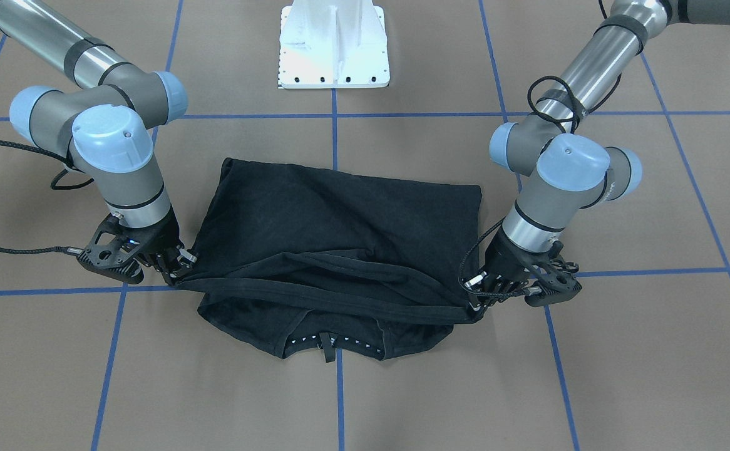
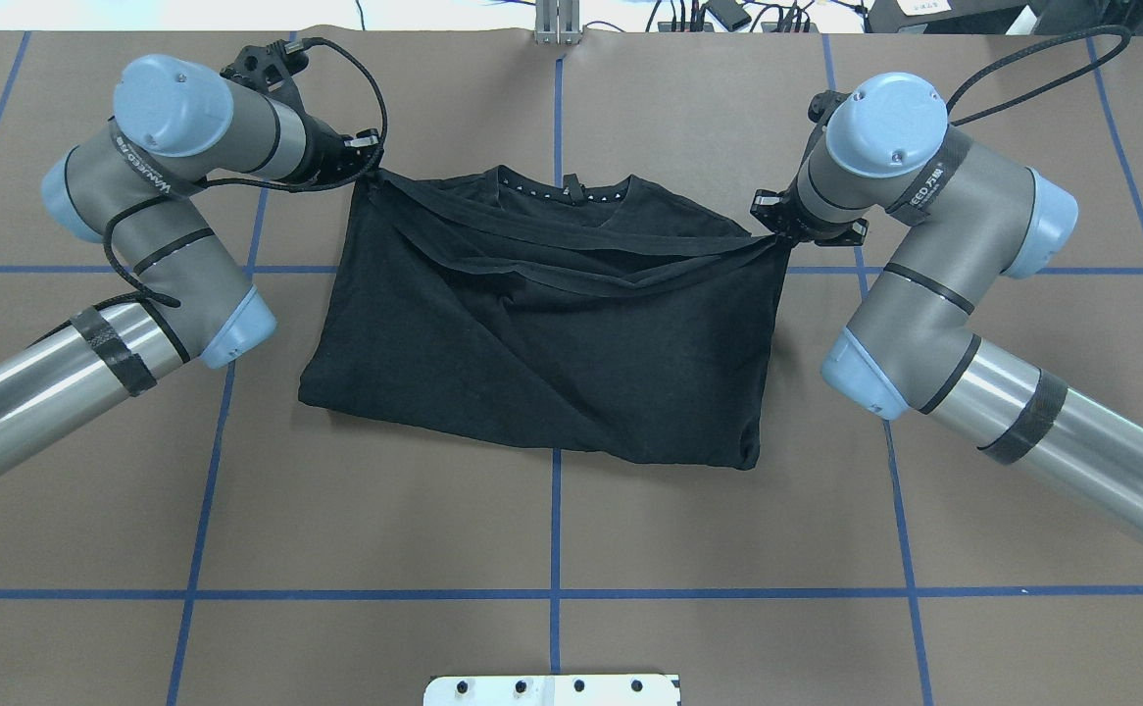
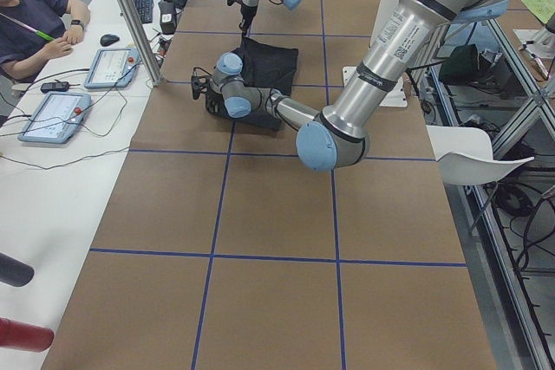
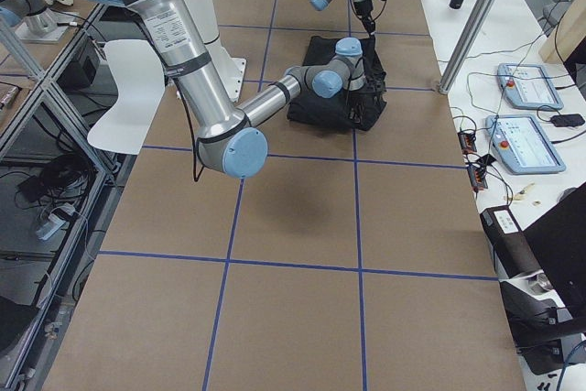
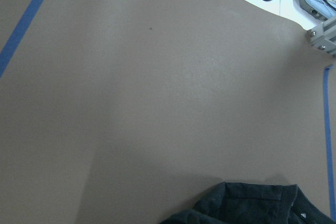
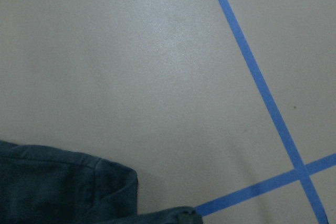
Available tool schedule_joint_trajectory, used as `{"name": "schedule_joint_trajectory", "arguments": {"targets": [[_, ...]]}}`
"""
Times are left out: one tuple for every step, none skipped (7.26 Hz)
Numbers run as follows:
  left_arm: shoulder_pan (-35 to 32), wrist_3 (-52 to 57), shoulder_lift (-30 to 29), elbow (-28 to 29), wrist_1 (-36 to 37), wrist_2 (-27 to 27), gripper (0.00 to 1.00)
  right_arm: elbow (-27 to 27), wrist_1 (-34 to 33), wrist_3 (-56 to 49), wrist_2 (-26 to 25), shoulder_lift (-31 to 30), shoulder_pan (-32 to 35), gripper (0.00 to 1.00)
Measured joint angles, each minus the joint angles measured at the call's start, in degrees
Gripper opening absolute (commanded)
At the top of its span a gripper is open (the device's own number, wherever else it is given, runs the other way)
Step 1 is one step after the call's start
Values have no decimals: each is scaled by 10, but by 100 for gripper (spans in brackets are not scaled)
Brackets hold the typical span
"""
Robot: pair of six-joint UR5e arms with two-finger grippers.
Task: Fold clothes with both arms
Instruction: 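Lower the hem onto the collar and open both grippers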
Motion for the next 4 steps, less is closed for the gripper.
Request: {"name": "schedule_joint_trajectory", "arguments": {"targets": [[0,20,-2,7,0,1,0,-1,0,-1,0,0,0,0],[-1,29,-2,13,0,1,0,-3,1,-2,0,0,0,0],[-1,34,-2,18,0,1,0,-5,1,-5,0,0,1,0],[-2,38,-2,21,0,1,0,-6,1,-11,0,-1,1,0]]}}
